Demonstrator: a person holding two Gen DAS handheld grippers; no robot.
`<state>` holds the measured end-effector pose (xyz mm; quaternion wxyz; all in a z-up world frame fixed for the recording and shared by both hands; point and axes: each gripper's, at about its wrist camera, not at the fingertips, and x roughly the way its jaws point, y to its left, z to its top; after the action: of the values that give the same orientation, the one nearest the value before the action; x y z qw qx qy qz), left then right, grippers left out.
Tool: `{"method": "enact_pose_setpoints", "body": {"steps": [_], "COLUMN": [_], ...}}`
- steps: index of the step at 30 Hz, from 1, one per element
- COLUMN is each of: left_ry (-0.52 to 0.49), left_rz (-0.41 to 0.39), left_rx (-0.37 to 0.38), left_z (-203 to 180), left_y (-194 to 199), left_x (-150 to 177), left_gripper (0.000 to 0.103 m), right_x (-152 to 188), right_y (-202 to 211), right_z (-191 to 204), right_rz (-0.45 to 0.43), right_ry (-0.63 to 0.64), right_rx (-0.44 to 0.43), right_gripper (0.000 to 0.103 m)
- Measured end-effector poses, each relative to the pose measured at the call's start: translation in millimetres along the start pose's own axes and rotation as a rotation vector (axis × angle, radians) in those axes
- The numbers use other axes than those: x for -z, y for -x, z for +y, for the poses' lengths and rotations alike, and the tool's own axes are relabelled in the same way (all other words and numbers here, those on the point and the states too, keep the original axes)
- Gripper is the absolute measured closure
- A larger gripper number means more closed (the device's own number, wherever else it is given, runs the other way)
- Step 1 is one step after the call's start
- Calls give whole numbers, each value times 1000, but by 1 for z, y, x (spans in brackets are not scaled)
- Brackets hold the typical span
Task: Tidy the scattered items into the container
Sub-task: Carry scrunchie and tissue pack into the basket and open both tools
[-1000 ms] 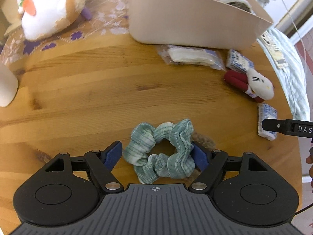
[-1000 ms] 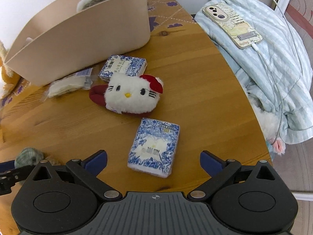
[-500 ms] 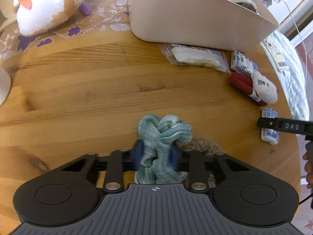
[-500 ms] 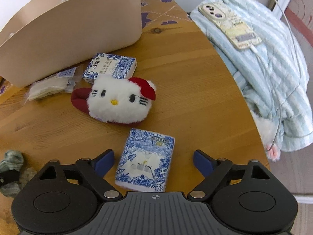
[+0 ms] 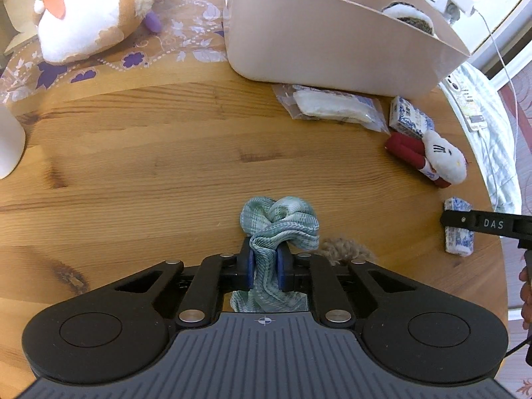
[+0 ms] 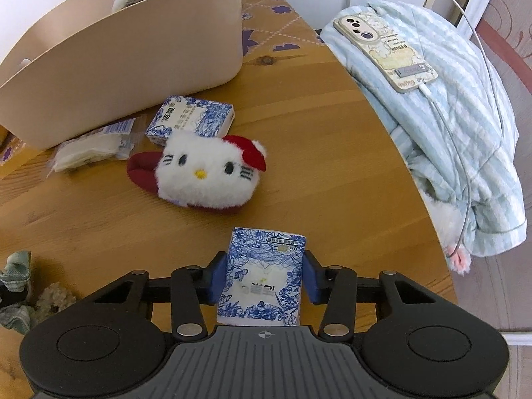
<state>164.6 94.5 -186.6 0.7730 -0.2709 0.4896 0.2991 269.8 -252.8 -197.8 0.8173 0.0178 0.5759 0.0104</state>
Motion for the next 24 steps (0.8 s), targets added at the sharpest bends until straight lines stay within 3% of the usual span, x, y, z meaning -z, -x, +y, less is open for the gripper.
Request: {"method": "enact_pose_setpoints", "body": {"steps": [24], "left_ry": [-95], "left_rz": [-184], "left_rx": [131], "left_z": [-29], "left_y": [78], "left_x": [-25], "left_gripper": [91], "right_x": [-13], "right_y": [87], "right_z": [-9], "right_rz": [-172], "right_ry": [-60], "right_rx": [-135], "right_gripper": [60]}}
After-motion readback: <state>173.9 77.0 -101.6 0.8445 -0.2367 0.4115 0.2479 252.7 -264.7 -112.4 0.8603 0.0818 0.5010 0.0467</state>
